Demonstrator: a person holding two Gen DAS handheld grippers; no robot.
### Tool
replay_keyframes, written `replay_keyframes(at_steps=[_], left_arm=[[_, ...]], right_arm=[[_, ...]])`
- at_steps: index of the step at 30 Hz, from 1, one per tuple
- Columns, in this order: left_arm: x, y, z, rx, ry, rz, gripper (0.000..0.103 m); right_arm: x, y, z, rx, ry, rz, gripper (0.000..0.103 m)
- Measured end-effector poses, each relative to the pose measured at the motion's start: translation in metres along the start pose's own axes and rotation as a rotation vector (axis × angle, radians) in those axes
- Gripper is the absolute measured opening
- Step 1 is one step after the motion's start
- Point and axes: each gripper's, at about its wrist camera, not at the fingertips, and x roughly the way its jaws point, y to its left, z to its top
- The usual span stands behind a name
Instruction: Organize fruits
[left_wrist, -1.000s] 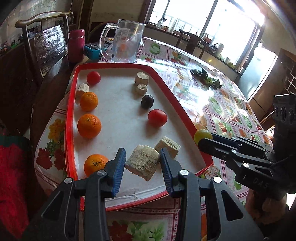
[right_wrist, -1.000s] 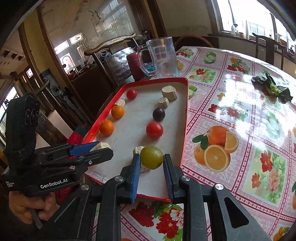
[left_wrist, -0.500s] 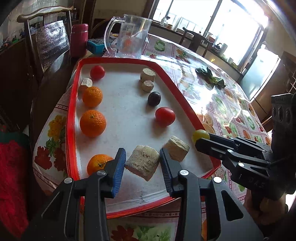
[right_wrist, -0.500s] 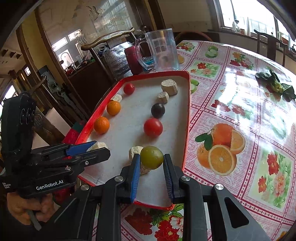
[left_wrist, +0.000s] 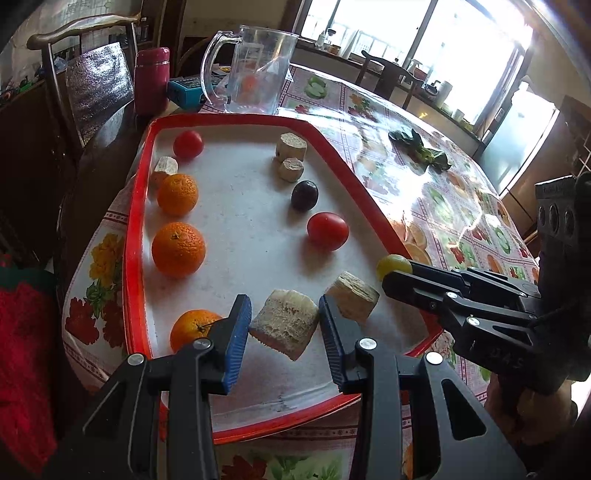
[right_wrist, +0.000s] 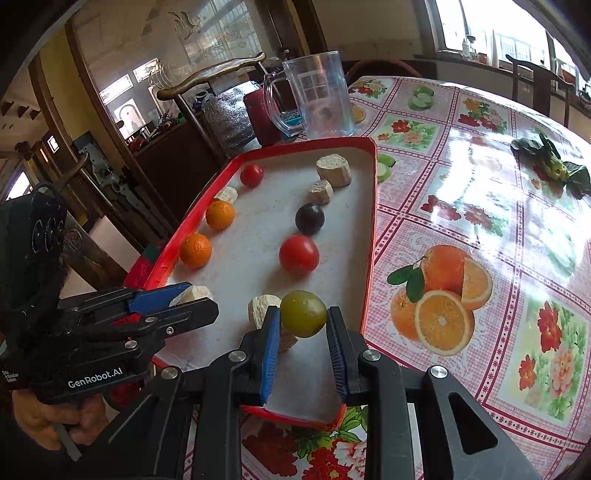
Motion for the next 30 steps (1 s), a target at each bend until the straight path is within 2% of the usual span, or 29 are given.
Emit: replay_keyframes(at_steps=[10,11,12,14,27,30], left_arm=[[0.001,0.0,0.001,0.003,0.007,0.003,0.036],[0.001,0.0,0.001,0.002,0.008,0.002,0.037],[0.0,0.0,0.001,0.002,0.008,0.002,0.043],[-0.004,0.0,0.0,0.007,0.002,0.006,0.052],[-0.025,-0.005,-0.01,0.05,-0.017,0.021,0.053],[-0.035,-0.008,-0.015,0.073,-0.04,0.044,0.061]], right_arm=[[0.001,-0.004,0.0,0.017,0.007,0.016,0.029],[0.0,-0.005,0.0,0.02,0.005,0.021,0.031],[-0.002,-0.006,0.0,0.025,0.001,0.027,0.039],[-0.005,-0.006,0.001,0.031,-0.008,0.036,0.042],[-0.038,-0.003,0.001,0.007,-0.063,0.046,0.044],[-0.044,-0.002,0.001,-0.026,-0.071,0.042,0.052]])
